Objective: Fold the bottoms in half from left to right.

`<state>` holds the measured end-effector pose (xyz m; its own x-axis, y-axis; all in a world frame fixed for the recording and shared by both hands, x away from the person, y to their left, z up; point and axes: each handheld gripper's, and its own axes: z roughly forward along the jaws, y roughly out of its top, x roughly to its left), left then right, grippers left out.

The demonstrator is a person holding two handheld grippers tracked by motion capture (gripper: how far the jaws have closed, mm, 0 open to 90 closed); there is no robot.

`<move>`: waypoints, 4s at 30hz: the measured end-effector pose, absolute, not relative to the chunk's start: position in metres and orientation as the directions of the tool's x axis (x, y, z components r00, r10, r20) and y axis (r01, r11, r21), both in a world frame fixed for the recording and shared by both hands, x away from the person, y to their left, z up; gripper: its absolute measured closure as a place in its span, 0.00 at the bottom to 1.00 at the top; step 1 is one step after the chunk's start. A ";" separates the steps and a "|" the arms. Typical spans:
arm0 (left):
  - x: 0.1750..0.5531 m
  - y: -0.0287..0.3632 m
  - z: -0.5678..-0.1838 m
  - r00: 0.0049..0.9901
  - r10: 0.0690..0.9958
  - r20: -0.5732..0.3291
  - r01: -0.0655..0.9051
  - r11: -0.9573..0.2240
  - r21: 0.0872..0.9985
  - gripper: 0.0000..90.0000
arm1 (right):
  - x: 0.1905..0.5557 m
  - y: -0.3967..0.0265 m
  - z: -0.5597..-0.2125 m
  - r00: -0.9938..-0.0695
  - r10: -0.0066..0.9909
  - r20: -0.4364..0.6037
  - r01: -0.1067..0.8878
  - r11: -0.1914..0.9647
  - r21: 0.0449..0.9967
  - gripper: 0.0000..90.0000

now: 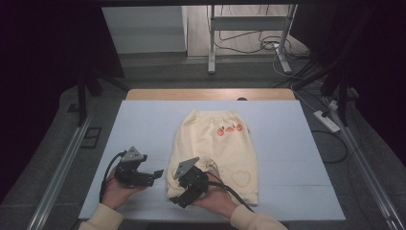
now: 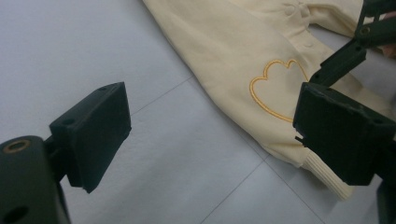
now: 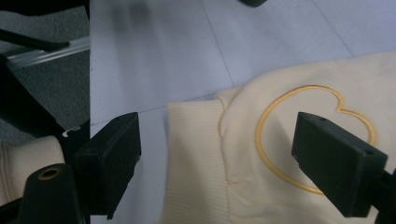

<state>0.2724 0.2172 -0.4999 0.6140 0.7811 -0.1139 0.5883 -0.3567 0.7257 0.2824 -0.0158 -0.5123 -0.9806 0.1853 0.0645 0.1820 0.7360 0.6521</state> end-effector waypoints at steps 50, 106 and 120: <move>0.278 0.218 -0.497 0.616 0.779 -0.114 0.579 -0.350 0.736 0.16 | 0.280 -0.031 -0.503 -0.984 0.179 -0.011 0.134 0.774 0.619 0.88; 0.397 0.190 -0.484 0.620 0.772 -0.138 0.609 -0.363 0.705 0.21 | 0.279 -0.034 -0.503 -0.985 0.173 0.007 0.139 0.767 0.626 0.87; 0.423 0.181 -0.480 0.616 0.776 -0.134 0.611 -0.362 0.704 0.21 | 0.280 -0.036 -0.504 -0.982 0.186 0.037 0.167 0.752 0.637 0.87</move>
<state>0.4233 0.1810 -0.4804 0.6159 0.7762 -0.1345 0.6105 -0.3625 0.7042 0.2804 -0.0355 -0.5037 -0.9818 0.1863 0.0370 0.1668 0.7524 0.6373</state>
